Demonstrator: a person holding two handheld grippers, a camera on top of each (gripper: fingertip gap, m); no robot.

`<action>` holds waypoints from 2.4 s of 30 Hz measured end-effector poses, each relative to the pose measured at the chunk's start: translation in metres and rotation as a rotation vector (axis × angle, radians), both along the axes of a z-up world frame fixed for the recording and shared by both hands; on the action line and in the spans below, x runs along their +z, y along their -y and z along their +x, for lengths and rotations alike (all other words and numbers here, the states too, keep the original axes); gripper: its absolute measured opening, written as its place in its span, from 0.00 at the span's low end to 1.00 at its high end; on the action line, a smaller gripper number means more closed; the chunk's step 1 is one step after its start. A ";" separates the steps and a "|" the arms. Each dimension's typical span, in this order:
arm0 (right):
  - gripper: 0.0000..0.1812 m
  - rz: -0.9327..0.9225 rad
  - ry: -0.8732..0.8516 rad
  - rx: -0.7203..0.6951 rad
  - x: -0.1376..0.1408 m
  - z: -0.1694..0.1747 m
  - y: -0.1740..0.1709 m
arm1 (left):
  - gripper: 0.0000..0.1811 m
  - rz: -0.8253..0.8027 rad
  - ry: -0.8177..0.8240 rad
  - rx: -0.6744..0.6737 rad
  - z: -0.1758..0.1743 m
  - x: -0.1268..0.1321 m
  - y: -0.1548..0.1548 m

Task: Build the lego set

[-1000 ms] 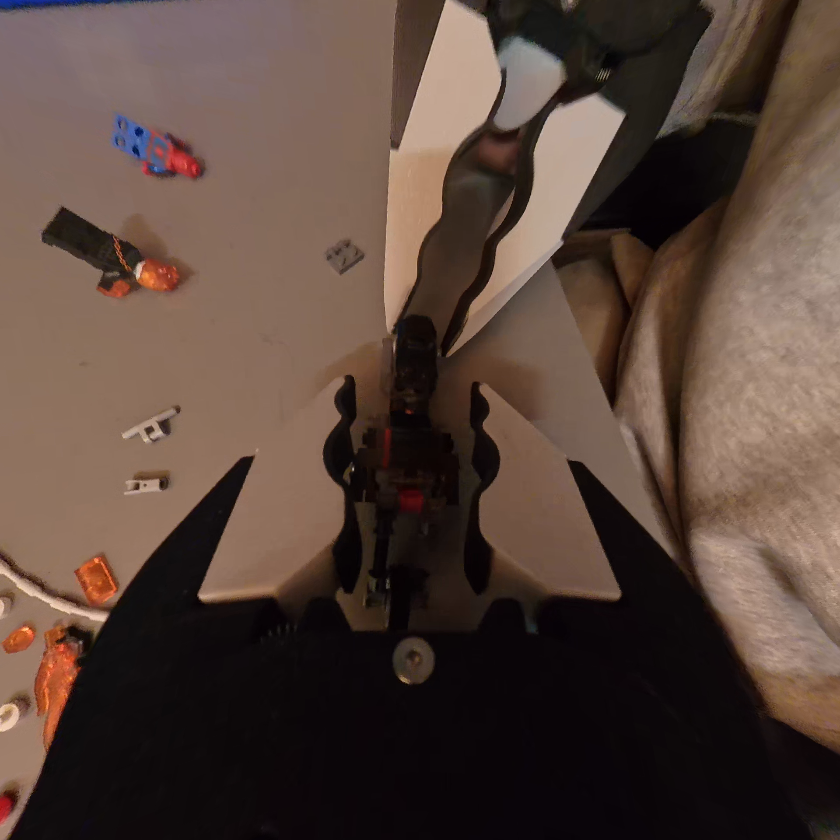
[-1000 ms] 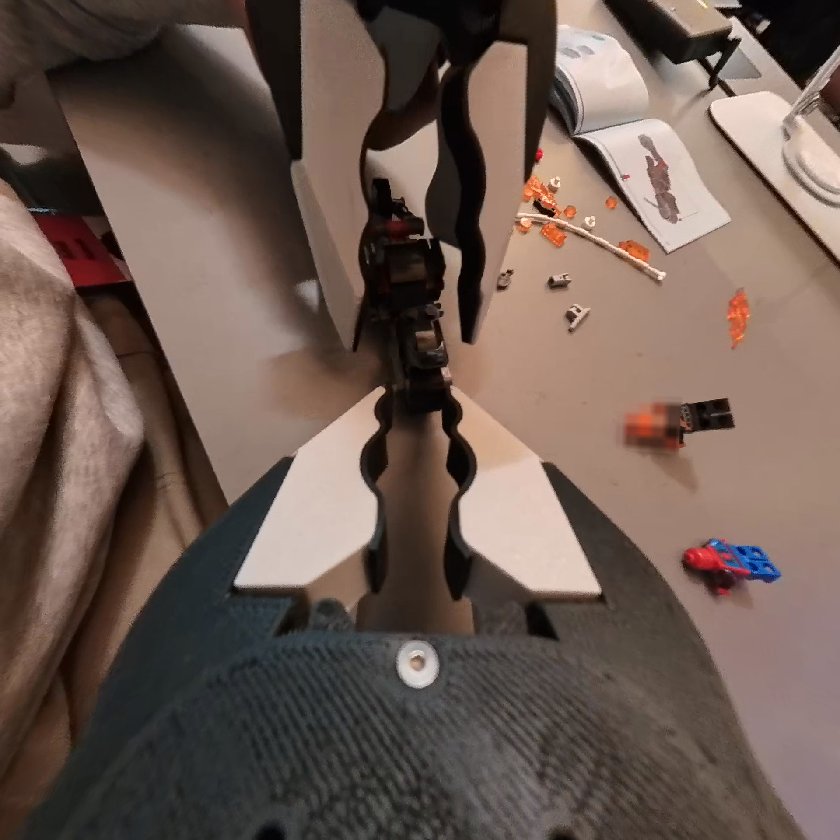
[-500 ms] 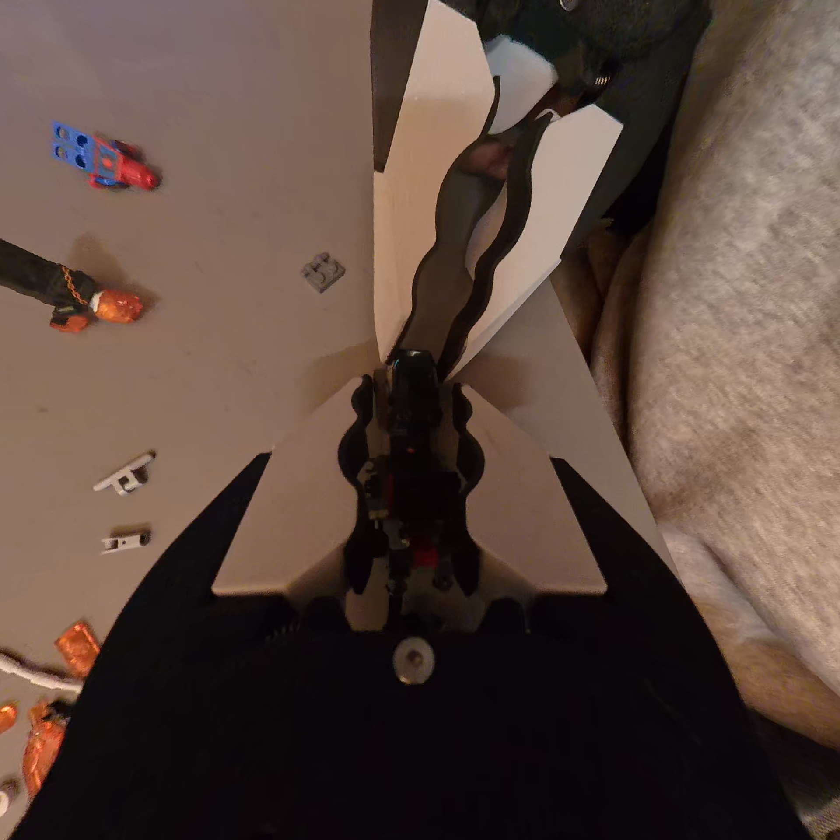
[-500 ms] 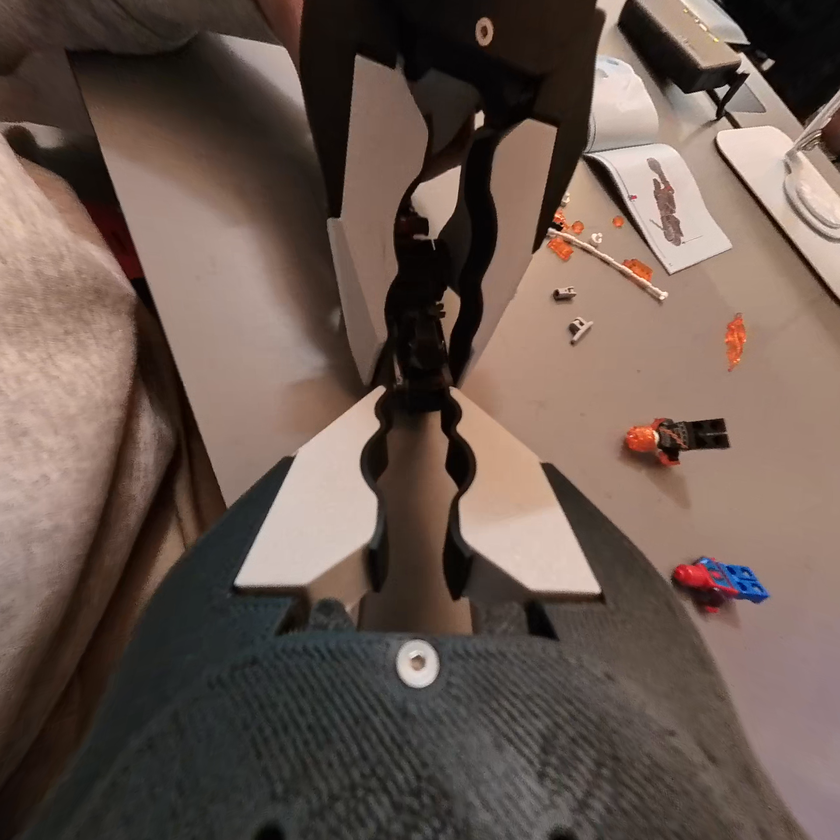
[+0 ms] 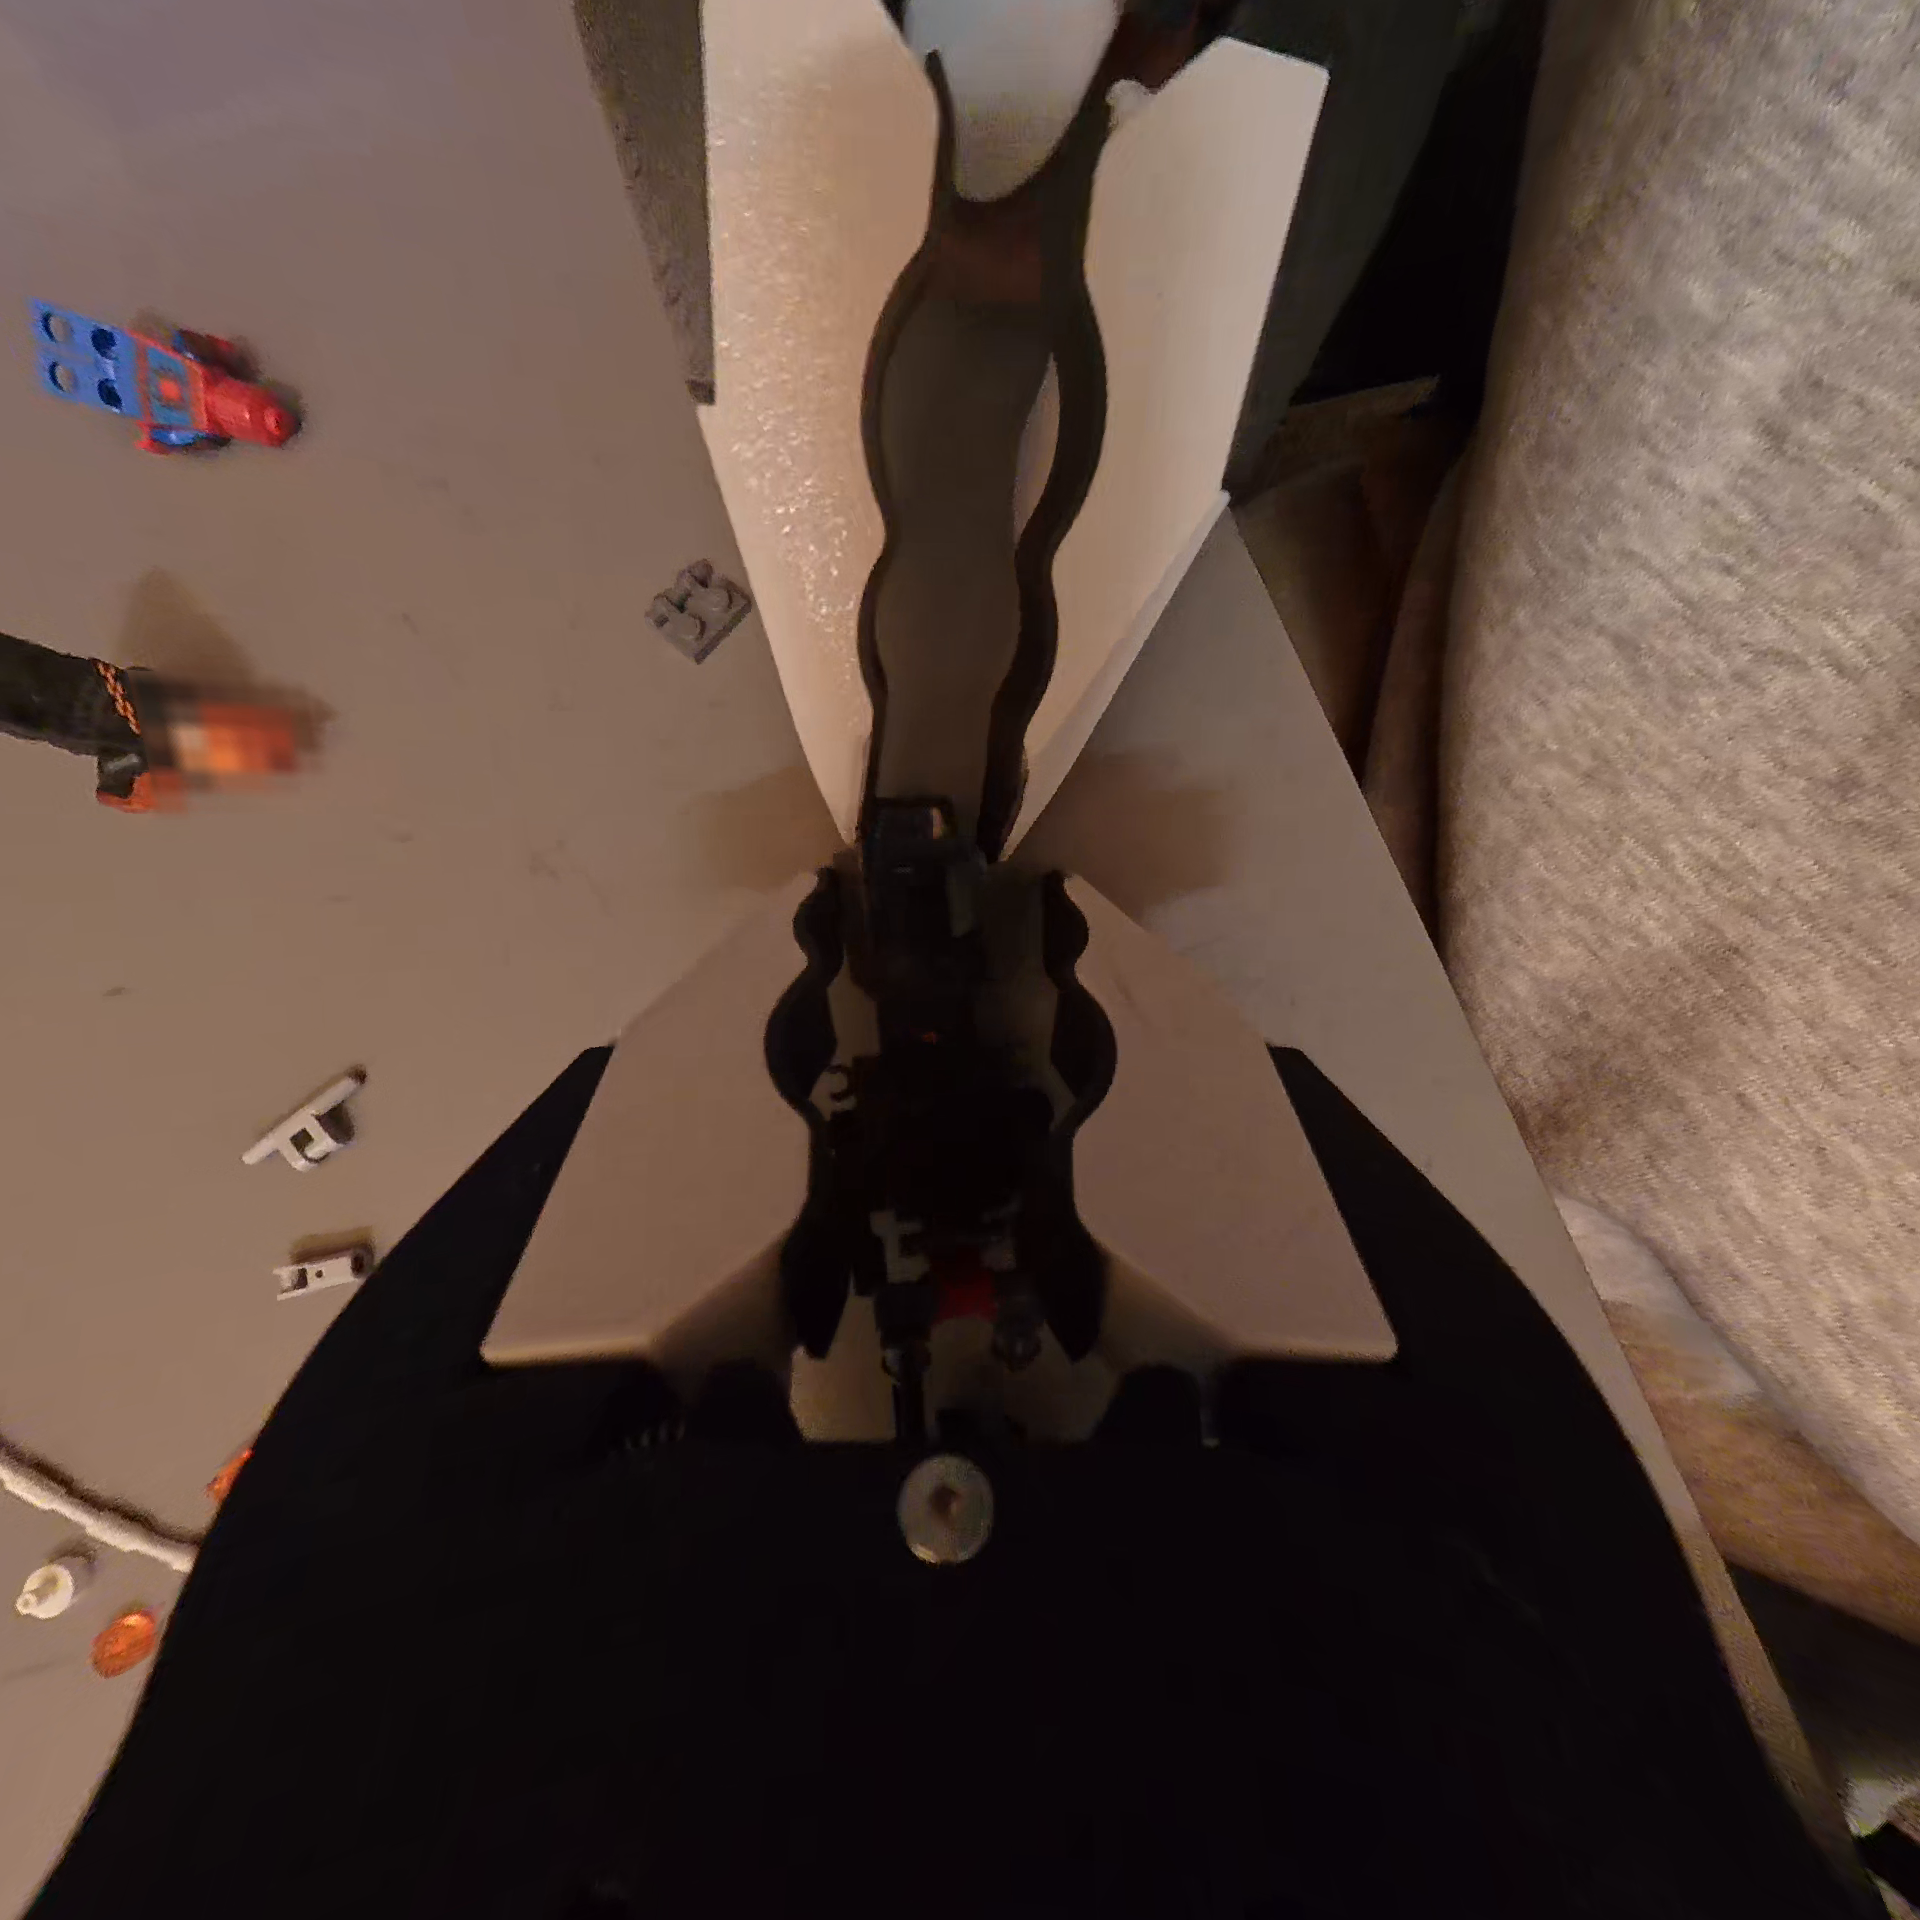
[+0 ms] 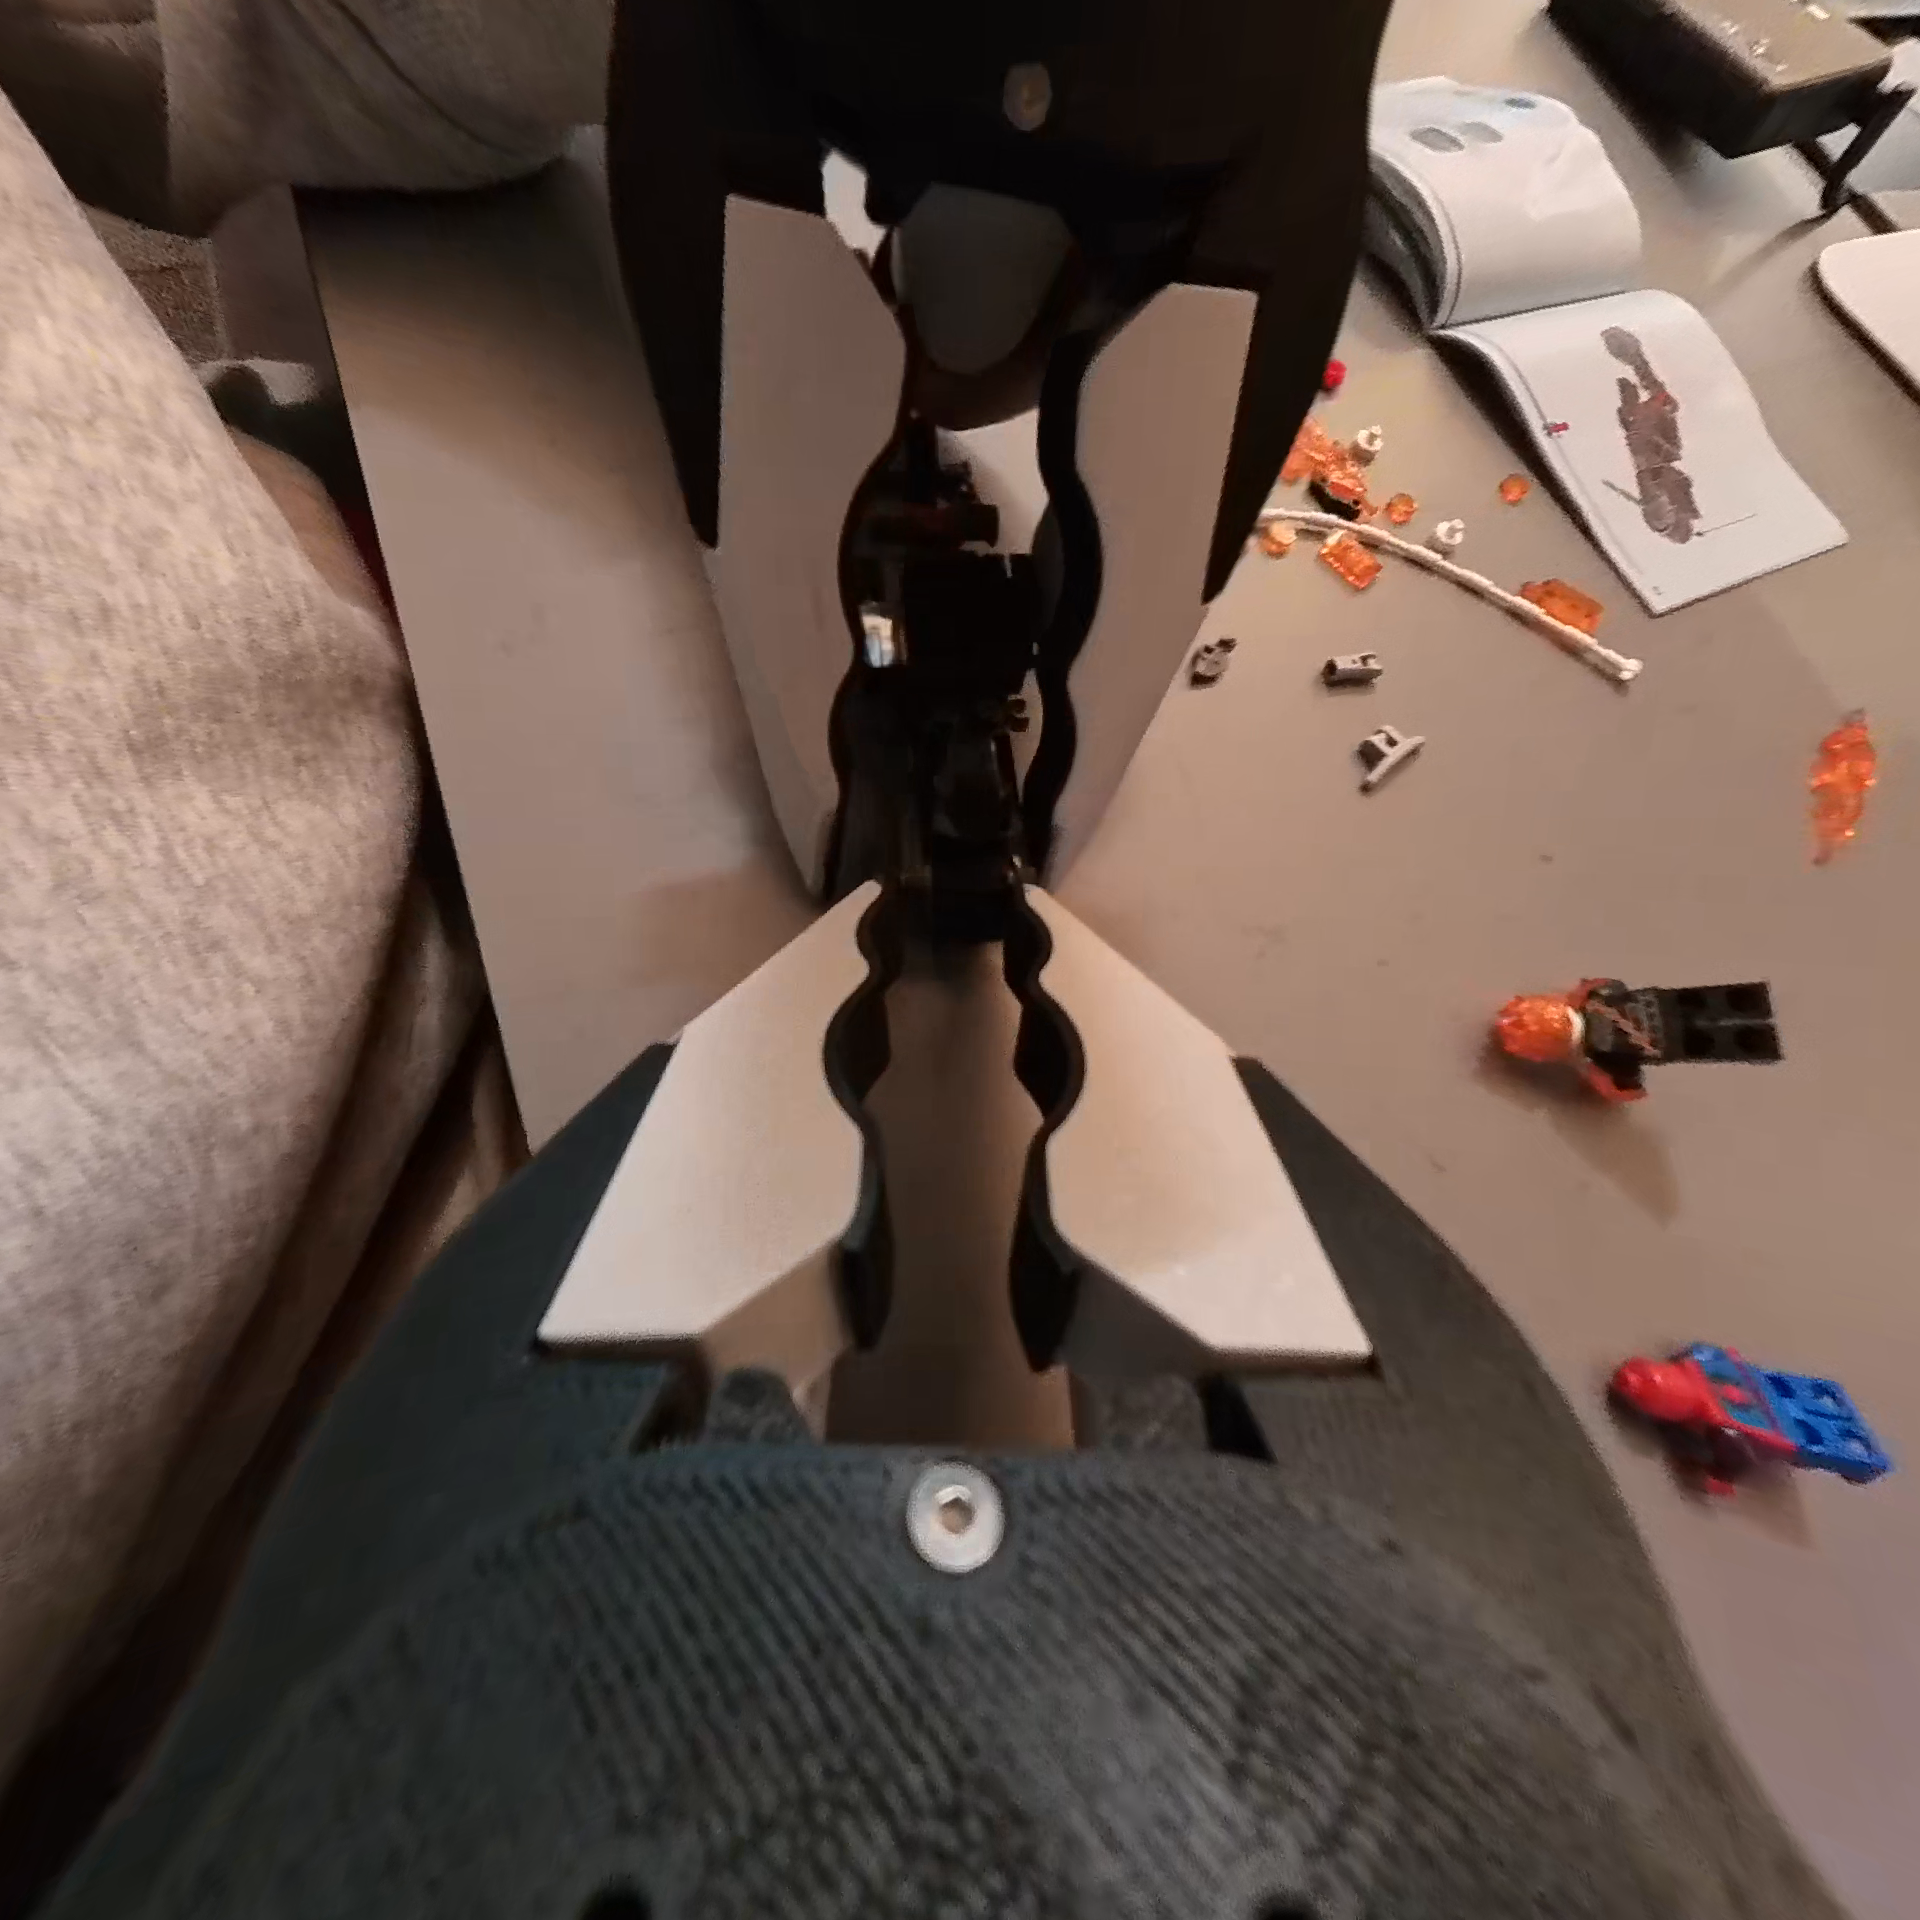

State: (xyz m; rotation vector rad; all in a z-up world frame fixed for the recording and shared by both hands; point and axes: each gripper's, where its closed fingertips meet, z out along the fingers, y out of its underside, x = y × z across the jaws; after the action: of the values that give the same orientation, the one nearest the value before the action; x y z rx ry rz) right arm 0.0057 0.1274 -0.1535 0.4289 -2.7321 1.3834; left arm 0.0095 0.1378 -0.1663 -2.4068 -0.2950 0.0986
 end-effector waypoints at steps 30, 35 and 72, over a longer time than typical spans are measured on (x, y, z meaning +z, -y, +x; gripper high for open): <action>0.23 0.006 0.114 0.024 0.005 0.000 0.002 | 0.20 -0.024 0.023 0.073 0.000 0.004 0.013; 0.22 0.024 0.169 0.047 0.004 0.000 0.006 | 0.20 -0.027 0.030 0.069 0.000 0.003 0.014; 0.17 -0.541 0.267 -0.253 0.082 -0.048 -0.007 | 0.32 0.942 -0.176 0.572 -0.013 0.121 0.150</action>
State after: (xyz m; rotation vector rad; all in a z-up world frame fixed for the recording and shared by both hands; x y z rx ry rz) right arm -0.0426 0.1348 -0.0712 -0.1365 -2.3190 2.1153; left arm -0.0039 -0.0125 -0.0455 -1.3254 -0.7463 0.3411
